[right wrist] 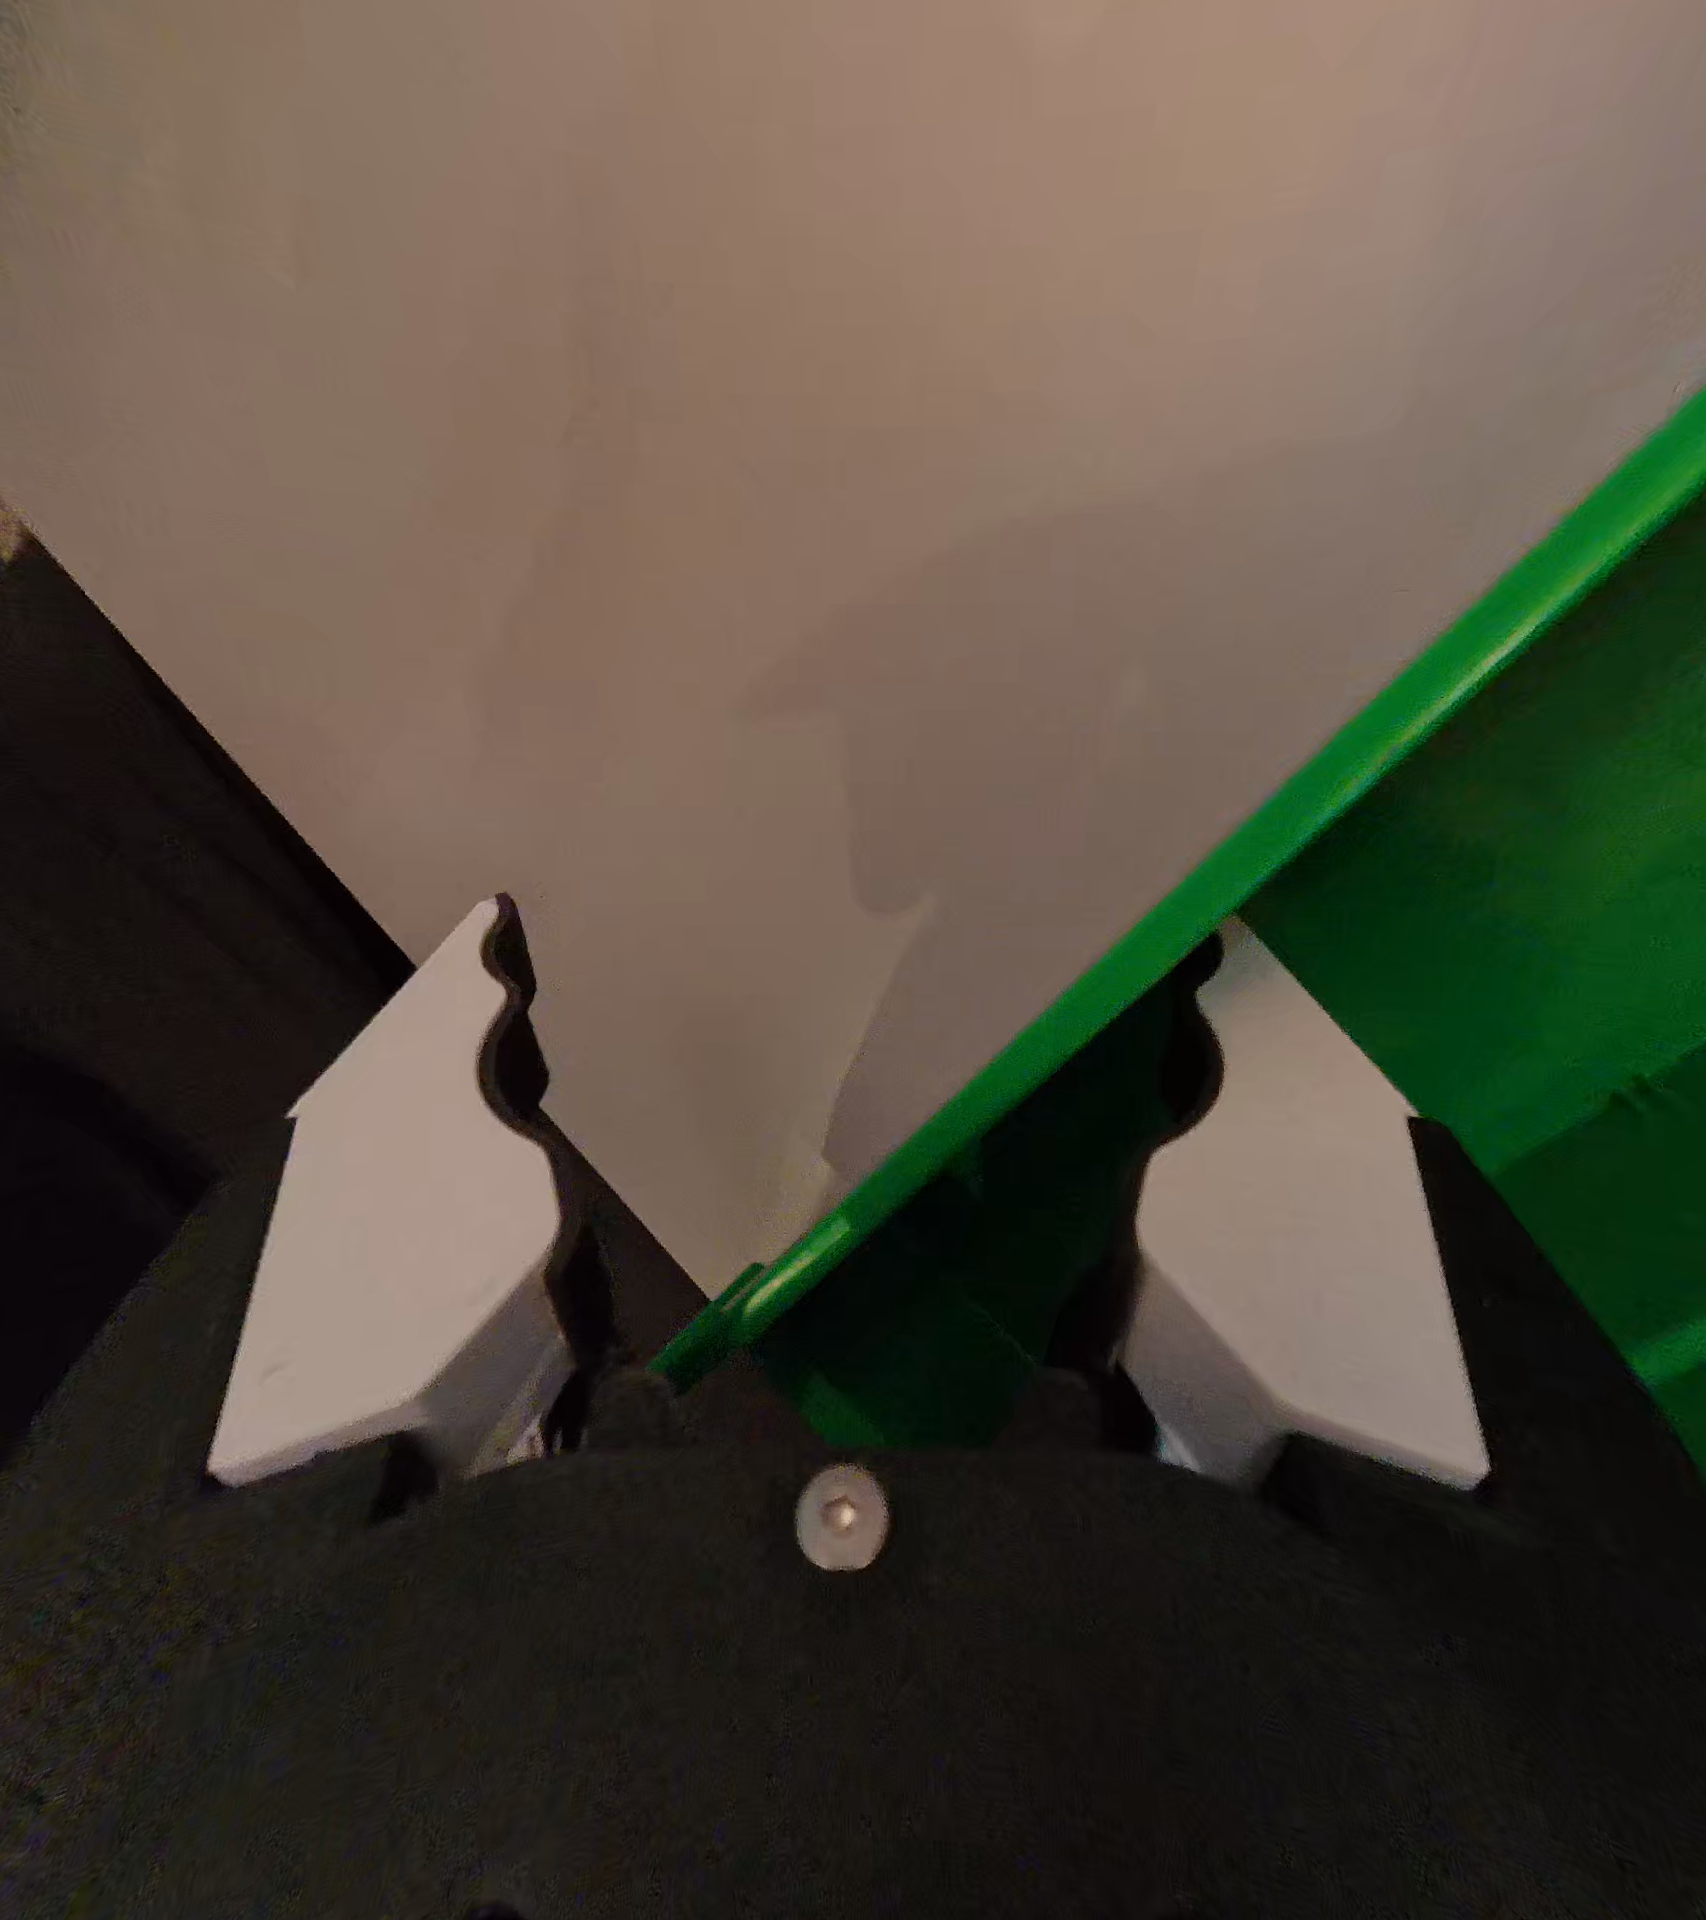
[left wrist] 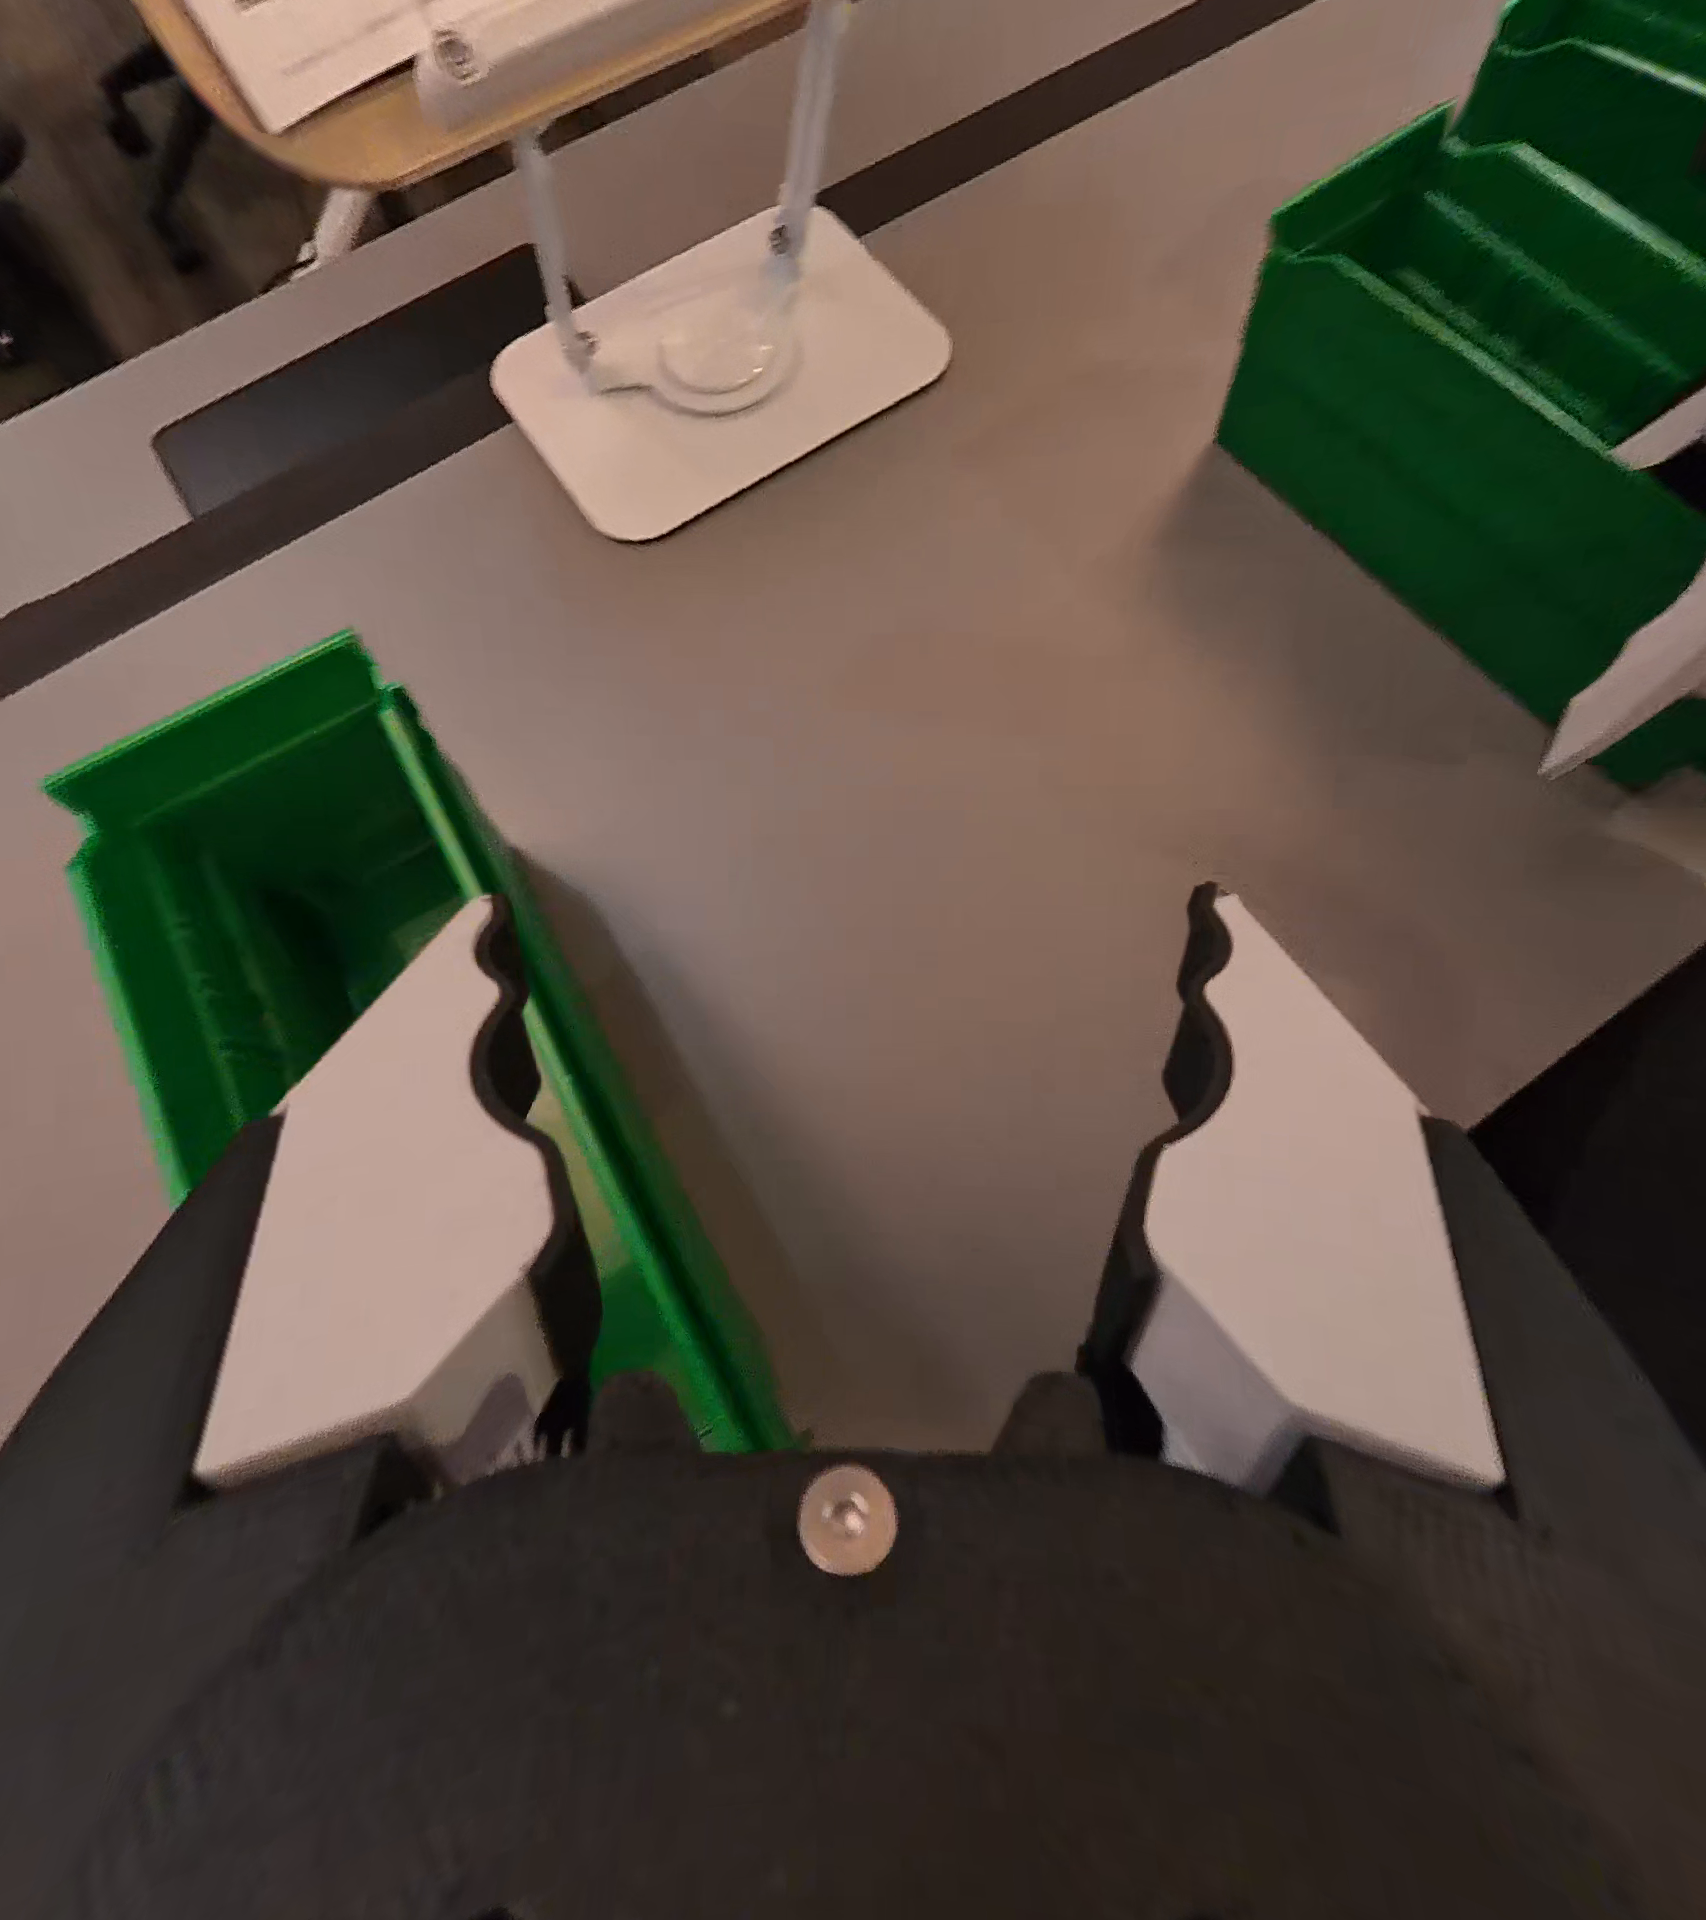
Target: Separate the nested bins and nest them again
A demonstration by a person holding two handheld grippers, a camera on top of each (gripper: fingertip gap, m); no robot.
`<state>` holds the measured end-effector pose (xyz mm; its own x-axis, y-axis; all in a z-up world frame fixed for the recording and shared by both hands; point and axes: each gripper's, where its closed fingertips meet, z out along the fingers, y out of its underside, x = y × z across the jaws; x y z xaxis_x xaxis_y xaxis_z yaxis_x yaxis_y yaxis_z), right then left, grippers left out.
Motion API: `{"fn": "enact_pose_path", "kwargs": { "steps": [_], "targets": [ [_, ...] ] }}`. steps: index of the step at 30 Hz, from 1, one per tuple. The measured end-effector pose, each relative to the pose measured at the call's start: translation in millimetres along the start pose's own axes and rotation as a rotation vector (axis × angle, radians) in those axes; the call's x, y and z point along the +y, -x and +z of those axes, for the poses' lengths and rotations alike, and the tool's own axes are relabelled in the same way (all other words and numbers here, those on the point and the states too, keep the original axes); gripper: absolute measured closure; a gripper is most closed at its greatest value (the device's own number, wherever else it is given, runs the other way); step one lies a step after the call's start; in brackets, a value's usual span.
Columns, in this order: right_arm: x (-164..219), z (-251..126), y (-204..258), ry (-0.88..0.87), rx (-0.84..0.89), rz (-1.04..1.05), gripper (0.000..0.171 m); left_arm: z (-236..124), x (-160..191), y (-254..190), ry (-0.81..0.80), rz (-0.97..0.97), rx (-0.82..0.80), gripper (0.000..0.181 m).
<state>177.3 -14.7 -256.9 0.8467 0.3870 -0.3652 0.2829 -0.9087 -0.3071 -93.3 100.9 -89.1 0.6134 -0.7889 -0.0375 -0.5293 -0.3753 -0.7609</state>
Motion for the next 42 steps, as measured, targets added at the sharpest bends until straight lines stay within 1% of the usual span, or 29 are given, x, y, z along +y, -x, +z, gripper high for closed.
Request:
{"fn": "enact_pose_path", "kwargs": {
  "steps": [4, 6, 9, 10, 11, 13, 14, 15, 16, 17, 18, 19, 21, 23, 25, 26, 28, 29, 31, 33, 35, 39, 42],
  "targets": [
    [-29.5, 18.1, 38.1, -0.015, -0.099, 0.013, 0.048, 11.3, 1.5, -23.5, 0.022, -0.004, 0.080, 0.058],
    [-47.0, 29.2, 59.4, -0.022, -0.136, 0.025, 0.044, 14.6, 2.9, -29.3, 0.027, -0.015, 0.099, 0.058],
    [-72.9, 44.6, 103.1, -0.032, -0.206, -0.003, 0.020, 17.8, 2.1, -39.6, 0.024, -0.033, 0.136, 0.060],
    [-81.3, 46.9, 121.0, -0.041, -0.247, -0.019, 0.014, 18.7, 1.9, -41.8, 0.026, -0.026, 0.139, 0.061],
    [-91.2, 44.6, 139.6, -0.071, -0.303, -0.040, 0.015, 19.7, 2.0, -44.4, 0.031, -0.016, 0.143, 0.062],
    [-108.4, 28.1, 167.9, -0.146, -0.408, -0.060, 0.025, 21.8, 1.4, -47.1, 0.040, 0.009, 0.136, 0.064],
    [-112.4, 18.0, 176.3, -0.166, -0.434, -0.086, 0.024, 23.0, 0.6, -47.9, 0.040, 0.010, 0.135, 0.067],
    [-116.9, 4.5, 183.8, -0.204, -0.459, -0.124, 0.027, 25.2, -0.4, -49.6, 0.039, 0.001, 0.145, 0.068],
    [-120.7, -12.1, 191.3, -0.253, -0.496, -0.152, 0.036, 28.5, -1.0, -52.0, 0.039, -0.014, 0.162, 0.068],
    [-122.3, -29.0, 197.3, -0.293, -0.543, -0.162, 0.040, 33.0, -1.0, -54.3, 0.044, -0.033, 0.179, 0.068],
    [-123.9, -43.4, 198.1, -0.333, -0.571, -0.163, 0.043, 39.8, 1.1, -56.4, 0.062, -0.060, 0.196, 0.067],
    [-126.2, -52.6, 190.5, -0.374, -0.559, -0.153, 0.047, 48.1, 4.4, -59.3, 0.090, -0.084, 0.218, 0.062],
    [-126.2, -50.9, 157.7, -0.412, -0.461, -0.109, 0.049, 65.7, 11.1, -60.7, 0.138, -0.140, 0.239, 0.058],
    [-116.3, -34.4, 134.6, -0.383, -0.445, -0.050, 0.049, 81.8, 12.0, -69.0, 0.150, -0.226, 0.321, 0.055],
    [-97.5, -8.4, 130.5, -0.286, -0.496, -0.009, 0.047, 98.8, 15.0, -70.5, 0.163, -0.289, 0.362, 0.054],
    [-87.4, 4.4, 133.7, -0.230, -0.529, 0.001, 0.037, 106.9, 16.9, -70.8, 0.171, -0.316, 0.379, 0.054],
    [-78.4, 16.7, 144.7, -0.191, -0.595, -0.011, 0.040, 118.5, 16.3, -75.8, 0.171, -0.348, 0.431, 0.054],
    [-77.3, 19.7, 150.9, -0.184, -0.631, -0.009, 0.041, 121.8, 15.4, -78.5, 0.171, -0.337, 0.448, 0.053],
    [-79.4, 26.3, 159.4, -0.190, -0.664, -0.002, 0.043, 127.2, 17.0, -73.6, 0.190, -0.289, 0.405, 0.048],
    [-79.6, 31.5, 173.0, -0.194, -0.701, -0.028, 0.039, 128.4, 18.9, -72.7, 0.221, -0.262, 0.396, 0.043],
    [-77.2, 36.5, 188.9, -0.180, -0.737, -0.056, 0.036, 128.6, 21.6, -76.7, 0.259, -0.256, 0.419, 0.038],
    [-68.8, 48.3, 212.2, -0.141, -0.805, -0.122, 0.036, 133.2, 41.2, -74.7, 0.389, -0.137, 0.358, 0.030],
    [-57.9, 56.0, 213.8, -0.086, -0.810, -0.135, 0.037, 139.9, 65.6, -78.1, 0.515, -0.024, 0.319, 0.028]
  ]
}}
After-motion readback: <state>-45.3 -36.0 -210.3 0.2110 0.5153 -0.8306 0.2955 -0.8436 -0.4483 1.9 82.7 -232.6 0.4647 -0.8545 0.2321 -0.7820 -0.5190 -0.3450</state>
